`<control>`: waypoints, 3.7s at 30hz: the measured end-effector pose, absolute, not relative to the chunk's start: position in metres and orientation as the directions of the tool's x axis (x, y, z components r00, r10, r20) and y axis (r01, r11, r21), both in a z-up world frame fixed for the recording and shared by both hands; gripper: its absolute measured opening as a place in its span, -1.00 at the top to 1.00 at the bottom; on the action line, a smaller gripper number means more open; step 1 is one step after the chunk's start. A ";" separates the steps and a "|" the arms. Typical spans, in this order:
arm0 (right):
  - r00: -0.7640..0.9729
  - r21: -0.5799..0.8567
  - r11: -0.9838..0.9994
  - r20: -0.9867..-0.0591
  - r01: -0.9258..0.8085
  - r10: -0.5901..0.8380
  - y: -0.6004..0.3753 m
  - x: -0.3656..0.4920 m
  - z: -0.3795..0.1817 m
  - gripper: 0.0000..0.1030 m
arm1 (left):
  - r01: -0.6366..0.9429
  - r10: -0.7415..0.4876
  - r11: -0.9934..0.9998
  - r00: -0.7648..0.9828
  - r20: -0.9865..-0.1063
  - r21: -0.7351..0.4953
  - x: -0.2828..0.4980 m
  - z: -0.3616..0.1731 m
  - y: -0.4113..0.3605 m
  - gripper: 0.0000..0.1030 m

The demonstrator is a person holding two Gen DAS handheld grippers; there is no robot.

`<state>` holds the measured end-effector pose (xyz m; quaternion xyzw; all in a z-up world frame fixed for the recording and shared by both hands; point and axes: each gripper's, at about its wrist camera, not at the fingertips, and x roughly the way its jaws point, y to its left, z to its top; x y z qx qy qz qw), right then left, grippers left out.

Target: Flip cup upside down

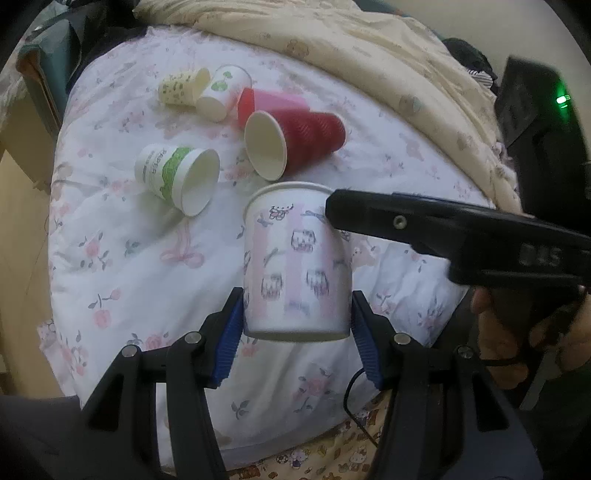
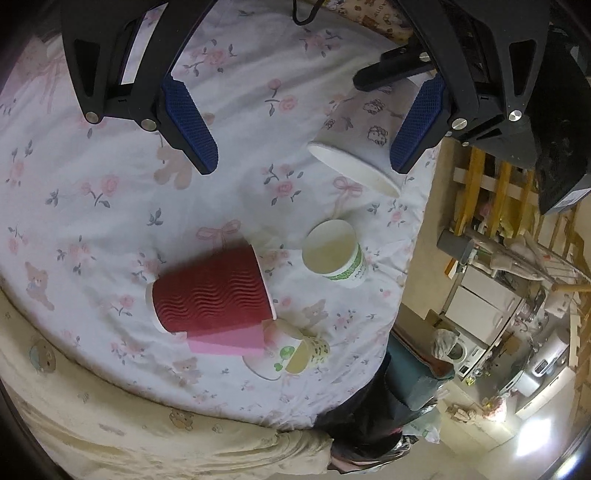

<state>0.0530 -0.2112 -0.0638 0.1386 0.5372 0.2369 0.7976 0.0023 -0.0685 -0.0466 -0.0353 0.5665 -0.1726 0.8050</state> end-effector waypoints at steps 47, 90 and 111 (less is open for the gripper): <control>0.504 0.607 0.793 -0.698 0.040 0.509 -0.316 0.048 -0.041 -0.90 | 0.038 -0.028 0.999 0.457 -0.889 -0.013 0.079 -0.128 -0.112 -0.02; 0.592 0.417 0.907 -0.719 -0.050 0.364 -0.275 0.005 -0.018 -0.91 | -0.049 0.016 0.999 0.648 -0.761 -0.021 -0.036 0.009 -0.001 -1.00; 0.705 0.136 0.971 -0.669 -0.197 0.237 -0.204 -0.058 -0.030 -0.91 | -0.090 0.050 0.996 0.685 -0.727 -0.016 -0.063 -0.016 0.008 -1.00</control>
